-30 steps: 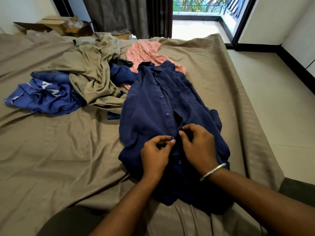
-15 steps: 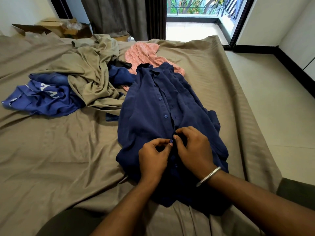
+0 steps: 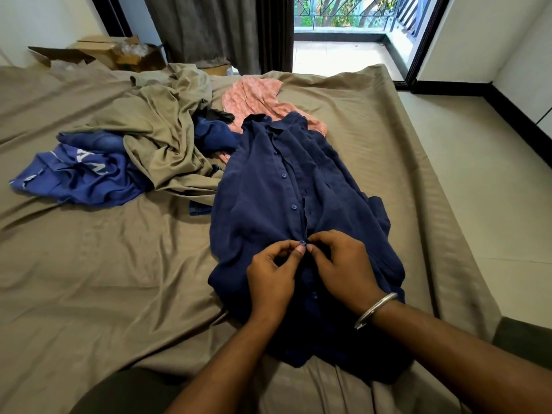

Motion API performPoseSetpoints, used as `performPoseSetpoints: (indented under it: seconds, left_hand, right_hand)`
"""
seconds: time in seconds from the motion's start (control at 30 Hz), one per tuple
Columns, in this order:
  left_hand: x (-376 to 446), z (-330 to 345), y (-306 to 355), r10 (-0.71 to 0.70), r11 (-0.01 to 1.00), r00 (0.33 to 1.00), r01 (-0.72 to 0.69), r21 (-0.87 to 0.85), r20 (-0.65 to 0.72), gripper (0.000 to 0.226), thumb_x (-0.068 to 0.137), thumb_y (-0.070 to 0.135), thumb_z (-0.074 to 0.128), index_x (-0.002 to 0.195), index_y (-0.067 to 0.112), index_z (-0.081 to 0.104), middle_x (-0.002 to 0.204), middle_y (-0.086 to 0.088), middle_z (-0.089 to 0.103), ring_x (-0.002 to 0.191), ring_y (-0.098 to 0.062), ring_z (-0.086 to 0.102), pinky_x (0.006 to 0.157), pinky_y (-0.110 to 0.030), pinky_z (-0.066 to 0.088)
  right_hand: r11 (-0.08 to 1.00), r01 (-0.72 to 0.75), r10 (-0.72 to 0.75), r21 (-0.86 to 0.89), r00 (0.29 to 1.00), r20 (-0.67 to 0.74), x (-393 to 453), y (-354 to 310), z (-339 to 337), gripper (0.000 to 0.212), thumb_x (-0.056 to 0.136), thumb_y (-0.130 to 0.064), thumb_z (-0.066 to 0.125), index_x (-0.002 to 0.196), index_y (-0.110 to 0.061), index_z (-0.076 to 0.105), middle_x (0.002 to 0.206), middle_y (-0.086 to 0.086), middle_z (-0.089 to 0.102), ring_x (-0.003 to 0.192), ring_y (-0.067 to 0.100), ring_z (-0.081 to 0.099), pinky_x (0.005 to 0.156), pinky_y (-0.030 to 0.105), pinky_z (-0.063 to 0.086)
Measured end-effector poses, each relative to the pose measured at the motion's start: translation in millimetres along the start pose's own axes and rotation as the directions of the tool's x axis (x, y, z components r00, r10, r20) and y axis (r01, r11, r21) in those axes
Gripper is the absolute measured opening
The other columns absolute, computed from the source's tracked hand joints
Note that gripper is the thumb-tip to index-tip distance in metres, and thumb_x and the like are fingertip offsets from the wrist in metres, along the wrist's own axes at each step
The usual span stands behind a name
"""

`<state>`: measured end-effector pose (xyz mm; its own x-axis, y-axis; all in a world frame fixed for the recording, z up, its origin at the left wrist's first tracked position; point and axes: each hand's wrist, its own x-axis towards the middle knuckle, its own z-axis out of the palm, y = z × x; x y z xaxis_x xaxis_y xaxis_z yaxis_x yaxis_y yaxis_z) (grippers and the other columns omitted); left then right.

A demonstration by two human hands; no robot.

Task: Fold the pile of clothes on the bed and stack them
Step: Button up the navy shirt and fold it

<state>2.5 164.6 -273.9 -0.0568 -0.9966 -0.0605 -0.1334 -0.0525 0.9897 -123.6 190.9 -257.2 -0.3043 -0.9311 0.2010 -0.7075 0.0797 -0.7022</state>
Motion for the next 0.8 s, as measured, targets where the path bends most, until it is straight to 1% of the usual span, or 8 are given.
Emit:
performPoseSetpoints:
  seconds: [0.13, 0.2, 0.4, 0.47, 0.53, 0.57, 0.7, 0.8]
  left_hand:
    - [-0.3, -0.2, -0.4, 0.015, 1.000, 1.000, -0.015, 0.017, -0.003, 0.008, 0.086, 0.024, 0.074, 0.092, 0.020, 0.078, 0.083, 0.009, 0.076, 0.082, -0.004, 0.071, 0.081, -0.033, 0.059]
    - [-1.6, -0.7, 1.6, 0.026, 1.000, 1.000, -0.026, 0.010, 0.004, 0.010, 0.086, 0.025, 0.074, 0.094, 0.020, 0.079, 0.084, 0.009, 0.076, 0.083, -0.003, 0.071, 0.080, -0.029, 0.058]
    - [-1.0, -0.4, 1.4, 0.037, 0.998, 0.998, -0.035, 0.048, -0.043, 0.010, 0.086, 0.025, 0.075, 0.093, 0.020, 0.080, 0.081, 0.010, 0.076, 0.079, 0.002, 0.070, 0.076, -0.024, 0.058]
    - [-0.6, 0.5, 0.1, 0.044, 0.996, 0.998, -0.040, 0.076, -0.051, 0.011, 0.086, 0.026, 0.075, 0.093, 0.019, 0.079, 0.081, 0.011, 0.076, 0.078, 0.003, 0.069, 0.076, -0.024, 0.058]
    - [-1.6, 1.1, 0.0, 0.053, 0.993, 0.998, -0.049, 0.104, -0.042, 0.012, 0.086, 0.027, 0.074, 0.095, 0.020, 0.079, 0.082, 0.012, 0.075, 0.079, 0.004, 0.069, 0.076, -0.023, 0.058]
    - [-2.4, 2.0, 0.3, 0.057, 0.992, 0.998, -0.053, 0.117, -0.029, 0.013, 0.087, 0.029, 0.074, 0.096, 0.021, 0.079, 0.083, 0.012, 0.075, 0.080, 0.005, 0.068, 0.077, -0.022, 0.057]
    - [-3.2, 0.1, -1.5, 0.067, 0.989, 0.997, -0.063, 0.131, -0.026, 0.013, 0.087, 0.029, 0.072, 0.097, 0.022, 0.078, 0.085, 0.013, 0.075, 0.080, 0.005, 0.068, 0.077, -0.022, 0.057]
    - [-1.4, -0.7, -3.0, 0.054, 0.995, 0.998, -0.052, 0.088, -0.023, 0.013, 0.088, 0.027, 0.072, 0.097, 0.020, 0.078, 0.085, 0.011, 0.076, 0.082, 0.003, 0.069, 0.079, -0.025, 0.058]
  right_hand:
    - [0.991, -0.058, 0.059, 0.122, 0.998, -0.004, 1.3, 1.4, 0.6, 0.013, 0.091, -0.022, 0.068, 0.102, -0.018, 0.074, 0.091, -0.012, 0.069, 0.083, -0.004, 0.062, 0.075, 0.004, 0.044]
    - [0.991, -0.062, 0.062, 0.119, 0.998, 0.006, 1.4, 1.1, 0.5, 0.013, 0.091, -0.022, 0.068, 0.102, -0.019, 0.074, 0.089, -0.015, 0.067, 0.083, -0.007, 0.061, 0.073, 0.002, 0.043]
    - [0.993, -0.053, 0.052, 0.102, 0.999, 0.013, 1.0, 1.1, 2.0, 0.013, 0.091, -0.023, 0.068, 0.101, -0.019, 0.074, 0.091, -0.013, 0.068, 0.082, -0.006, 0.061, 0.075, 0.004, 0.044]
    - [0.997, -0.045, 0.047, 0.056, 0.998, -0.047, 0.5, 0.7, 1.1, 0.011, 0.092, -0.023, 0.066, 0.100, -0.019, 0.071, 0.093, -0.009, 0.068, 0.083, 0.001, 0.061, 0.075, 0.015, 0.048]
    - [0.999, 0.024, -0.028, -0.036, 0.991, -0.132, -0.5, -0.2, -0.7, 0.010, 0.093, -0.023, 0.063, 0.099, -0.017, 0.068, 0.094, -0.007, 0.065, 0.081, 0.008, 0.060, 0.071, 0.024, 0.050]
    - [0.995, 0.065, -0.076, -0.076, 0.986, -0.146, -1.0, -0.4, -2.4, 0.010, 0.093, -0.024, 0.062, 0.099, -0.017, 0.068, 0.093, -0.007, 0.064, 0.079, 0.008, 0.059, 0.068, 0.024, 0.050]
    - [0.981, 0.175, -0.178, -0.086, 0.983, -0.033, -3.4, -0.8, -2.1, 0.011, 0.093, -0.022, 0.064, 0.101, -0.018, 0.071, 0.093, -0.011, 0.065, 0.078, 0.003, 0.059, 0.067, 0.012, 0.046]
    - [0.986, 0.157, -0.158, -0.051, 0.987, -0.014, -0.8, 1.8, -1.1, 0.012, 0.092, -0.021, 0.065, 0.101, -0.017, 0.072, 0.093, -0.009, 0.067, 0.081, 0.005, 0.062, 0.071, 0.019, 0.051]
